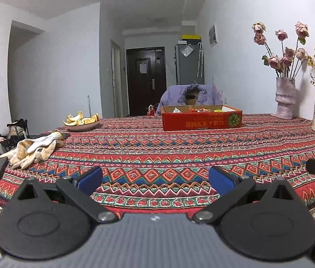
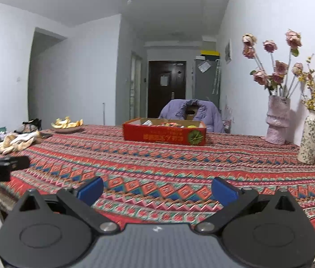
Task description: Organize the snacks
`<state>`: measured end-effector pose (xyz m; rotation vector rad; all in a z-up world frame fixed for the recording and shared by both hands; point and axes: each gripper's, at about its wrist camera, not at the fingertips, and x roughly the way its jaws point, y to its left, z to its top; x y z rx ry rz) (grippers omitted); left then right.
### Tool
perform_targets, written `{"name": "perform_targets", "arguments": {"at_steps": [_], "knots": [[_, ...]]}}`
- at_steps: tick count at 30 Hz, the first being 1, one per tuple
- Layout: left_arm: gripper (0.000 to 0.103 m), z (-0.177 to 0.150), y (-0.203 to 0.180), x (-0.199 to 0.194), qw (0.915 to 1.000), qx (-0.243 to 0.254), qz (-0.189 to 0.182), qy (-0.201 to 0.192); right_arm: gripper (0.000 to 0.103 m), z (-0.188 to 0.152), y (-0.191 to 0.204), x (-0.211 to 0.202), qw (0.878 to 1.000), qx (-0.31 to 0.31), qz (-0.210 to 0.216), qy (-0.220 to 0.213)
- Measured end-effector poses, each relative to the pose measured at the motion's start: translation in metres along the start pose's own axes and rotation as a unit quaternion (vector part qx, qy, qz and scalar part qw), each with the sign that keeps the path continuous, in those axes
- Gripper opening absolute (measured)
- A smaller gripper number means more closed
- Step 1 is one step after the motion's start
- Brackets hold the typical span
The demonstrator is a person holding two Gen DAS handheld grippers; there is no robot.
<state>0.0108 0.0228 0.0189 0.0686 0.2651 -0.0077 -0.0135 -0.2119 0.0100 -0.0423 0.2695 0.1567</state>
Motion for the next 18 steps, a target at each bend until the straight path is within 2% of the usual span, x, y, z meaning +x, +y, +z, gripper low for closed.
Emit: {"name": "perform_targets", "arguments": {"at_steps": [4,11,18], "knots": [[0.103,-0.0040,0.0001,-0.0004,1.0000,0.006,0.002,0.000,0.103,0.0000,0.0018,0.0062,1.000,0.018,0.015,0.010],[0.103,-0.0031,-0.0009,-0.0004,1.0000,0.007,0.007,0.001,0.103,0.0003,0.0048,0.0035,0.999,0.015,0.027,0.010],[0.103,-0.0019,-0.0006,-0.0016,0.9999,0.009,0.006,-0.002,0.103,0.0033,0.0027,0.0039,1.000,0.015,0.024,0.010]]}}
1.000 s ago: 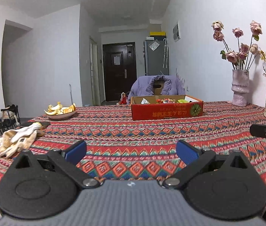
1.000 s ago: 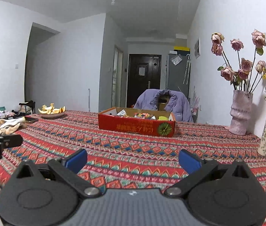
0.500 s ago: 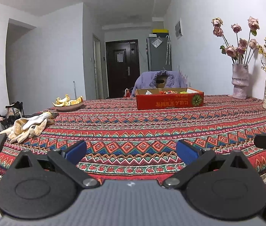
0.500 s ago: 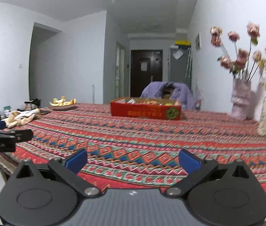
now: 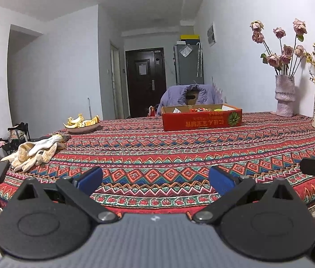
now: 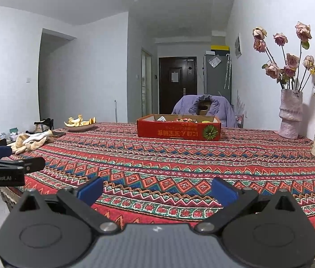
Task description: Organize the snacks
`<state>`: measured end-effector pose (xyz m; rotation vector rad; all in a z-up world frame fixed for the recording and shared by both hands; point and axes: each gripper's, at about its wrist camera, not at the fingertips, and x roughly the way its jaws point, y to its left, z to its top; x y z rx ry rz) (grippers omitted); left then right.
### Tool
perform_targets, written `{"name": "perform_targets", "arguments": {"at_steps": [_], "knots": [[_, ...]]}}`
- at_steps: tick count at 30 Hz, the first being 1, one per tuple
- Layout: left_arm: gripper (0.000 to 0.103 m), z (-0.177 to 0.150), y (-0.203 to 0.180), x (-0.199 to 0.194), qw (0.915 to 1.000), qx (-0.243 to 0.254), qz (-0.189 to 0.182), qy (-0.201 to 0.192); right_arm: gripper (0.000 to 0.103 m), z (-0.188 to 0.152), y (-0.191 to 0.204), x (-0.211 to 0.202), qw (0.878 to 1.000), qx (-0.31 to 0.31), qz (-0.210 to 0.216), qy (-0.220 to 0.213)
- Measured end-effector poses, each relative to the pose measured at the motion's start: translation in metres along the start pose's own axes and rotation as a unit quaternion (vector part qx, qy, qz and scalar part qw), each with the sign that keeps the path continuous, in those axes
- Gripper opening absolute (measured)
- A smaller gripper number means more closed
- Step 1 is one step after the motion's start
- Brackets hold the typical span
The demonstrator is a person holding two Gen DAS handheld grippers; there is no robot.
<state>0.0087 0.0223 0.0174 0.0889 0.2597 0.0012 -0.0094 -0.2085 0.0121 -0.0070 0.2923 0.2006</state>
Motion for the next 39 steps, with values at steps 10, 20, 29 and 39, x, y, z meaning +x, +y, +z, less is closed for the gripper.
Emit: {"name": "perform_targets", "arguments": {"at_steps": [10,20,29,39], "knots": [[0.103,0.0007,0.0013,-0.0008,1.0000,-0.003,-0.001,0.000,0.103,-0.0002,-0.0030,-0.0007,1.000,0.000,-0.012,-0.005],[0.103,0.0016,0.0022,-0.0010,1.0000,-0.006,-0.001,0.000,0.103,0.0022,-0.0036,-0.0001,1.000,0.002,-0.009,-0.001],[0.103,0.0018,0.0021,-0.0022,1.0000,-0.006,-0.004,-0.001,0.103,0.0006,-0.0038,-0.0012,1.000,0.001,-0.014,-0.004],[0.103,0.0014,0.0023,-0.0018,1.0000,-0.006,-0.002,0.000,0.103,-0.0016,-0.0036,-0.0026,1.000,0.000,-0.018,-0.006]]}}
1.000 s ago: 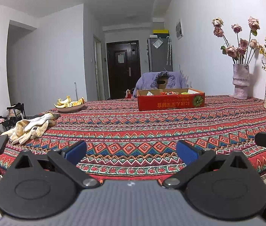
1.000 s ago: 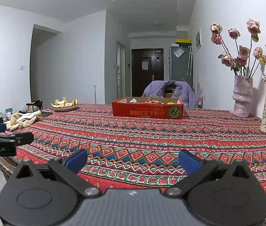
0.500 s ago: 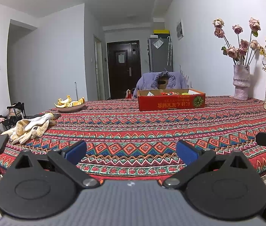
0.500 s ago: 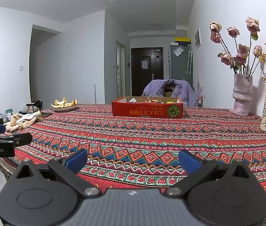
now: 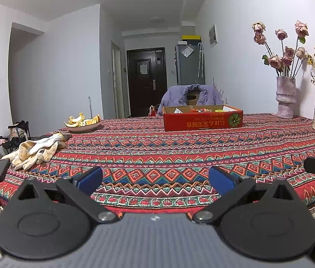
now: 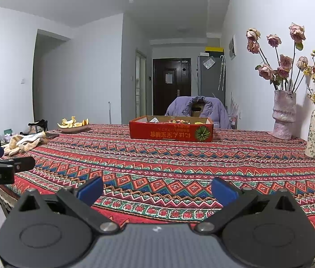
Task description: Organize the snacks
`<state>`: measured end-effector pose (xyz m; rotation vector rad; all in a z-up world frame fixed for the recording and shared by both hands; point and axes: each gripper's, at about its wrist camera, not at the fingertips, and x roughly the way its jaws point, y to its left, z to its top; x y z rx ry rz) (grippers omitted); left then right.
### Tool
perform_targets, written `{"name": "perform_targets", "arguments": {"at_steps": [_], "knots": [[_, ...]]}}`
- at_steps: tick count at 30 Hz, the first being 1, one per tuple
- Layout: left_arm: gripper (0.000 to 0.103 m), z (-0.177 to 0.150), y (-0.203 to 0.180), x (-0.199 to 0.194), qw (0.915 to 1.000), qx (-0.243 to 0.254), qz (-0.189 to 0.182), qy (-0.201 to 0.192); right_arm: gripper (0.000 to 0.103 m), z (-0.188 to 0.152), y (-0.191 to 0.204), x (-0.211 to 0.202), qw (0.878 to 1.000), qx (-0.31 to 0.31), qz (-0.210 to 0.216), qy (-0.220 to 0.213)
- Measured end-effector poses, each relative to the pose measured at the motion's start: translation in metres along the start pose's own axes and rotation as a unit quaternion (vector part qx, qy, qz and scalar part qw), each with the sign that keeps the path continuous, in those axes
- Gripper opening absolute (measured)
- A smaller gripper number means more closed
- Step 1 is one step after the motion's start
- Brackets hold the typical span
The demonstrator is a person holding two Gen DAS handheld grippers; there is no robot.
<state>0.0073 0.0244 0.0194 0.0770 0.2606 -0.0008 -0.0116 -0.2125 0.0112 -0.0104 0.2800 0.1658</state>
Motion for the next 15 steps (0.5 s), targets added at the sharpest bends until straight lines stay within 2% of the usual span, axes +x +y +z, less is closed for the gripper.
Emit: {"name": "perform_targets", "arguments": {"at_steps": [15], "knots": [[0.103,0.0005,-0.0042,-0.0026,0.9999,0.009,0.002,-0.004,0.103,-0.0021,-0.0046,0.0019,1.000,0.009,-0.001,0.007]]}}
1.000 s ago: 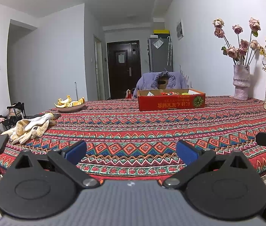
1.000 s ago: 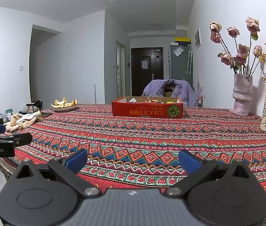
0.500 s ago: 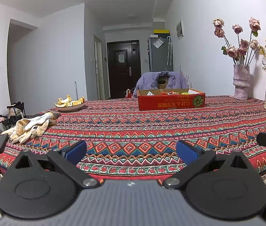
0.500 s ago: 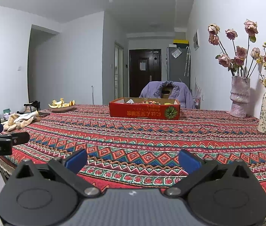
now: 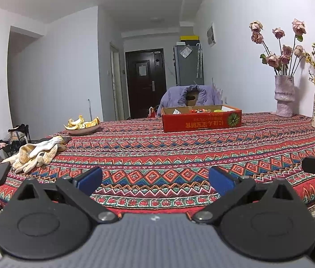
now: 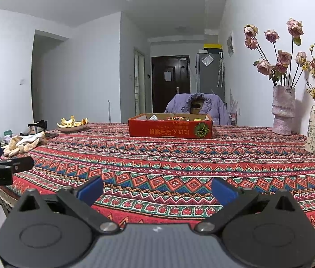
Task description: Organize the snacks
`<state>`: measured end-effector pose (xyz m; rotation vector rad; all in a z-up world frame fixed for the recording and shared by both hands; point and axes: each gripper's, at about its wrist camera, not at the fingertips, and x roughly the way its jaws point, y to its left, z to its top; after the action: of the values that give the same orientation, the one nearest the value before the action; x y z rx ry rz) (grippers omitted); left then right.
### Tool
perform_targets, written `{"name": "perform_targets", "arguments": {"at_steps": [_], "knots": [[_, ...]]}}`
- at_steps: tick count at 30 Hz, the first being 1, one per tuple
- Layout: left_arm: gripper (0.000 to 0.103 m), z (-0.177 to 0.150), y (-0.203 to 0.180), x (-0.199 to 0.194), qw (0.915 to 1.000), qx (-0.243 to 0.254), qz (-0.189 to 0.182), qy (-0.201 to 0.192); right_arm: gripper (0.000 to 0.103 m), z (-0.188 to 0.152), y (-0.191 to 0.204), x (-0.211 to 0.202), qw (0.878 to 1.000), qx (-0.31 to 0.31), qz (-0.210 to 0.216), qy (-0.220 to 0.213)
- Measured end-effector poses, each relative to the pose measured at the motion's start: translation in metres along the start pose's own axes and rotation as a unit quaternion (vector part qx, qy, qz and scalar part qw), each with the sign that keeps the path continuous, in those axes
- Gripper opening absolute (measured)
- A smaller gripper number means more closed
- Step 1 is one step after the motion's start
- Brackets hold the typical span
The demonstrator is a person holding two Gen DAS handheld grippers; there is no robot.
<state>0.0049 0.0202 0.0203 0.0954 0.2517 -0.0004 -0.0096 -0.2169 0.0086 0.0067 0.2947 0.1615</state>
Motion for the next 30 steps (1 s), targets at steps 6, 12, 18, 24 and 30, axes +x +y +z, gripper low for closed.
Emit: {"name": "perform_targets", "arguments": {"at_steps": [6,12,18,24,30], "knots": [[0.103,-0.0005,0.0006,0.0000,1.0000,-0.002,-0.001,0.000,0.103,-0.0005,0.0009,-0.0009,1.000,-0.001,0.000,0.000],[0.103,-0.0004,0.0011,-0.0002,1.0000,-0.003,-0.004,0.001,0.103,-0.0005,-0.0003,-0.0003,1.000,0.002,-0.001,0.000],[0.103,-0.0003,-0.0004,-0.0006,1.0000,-0.002,-0.003,0.000,0.103,-0.0006,-0.0008,-0.0014,1.000,0.001,-0.004,-0.002],[0.103,-0.0007,-0.0012,-0.0010,1.0000,-0.001,-0.004,-0.001,0.103,-0.0005,-0.0012,-0.0011,1.000,0.001,-0.005,-0.002],[0.103,-0.0008,-0.0009,-0.0014,1.0000,-0.003,-0.001,-0.003,0.103,0.0001,-0.0033,-0.0007,1.000,0.001,-0.009,-0.003]]}}
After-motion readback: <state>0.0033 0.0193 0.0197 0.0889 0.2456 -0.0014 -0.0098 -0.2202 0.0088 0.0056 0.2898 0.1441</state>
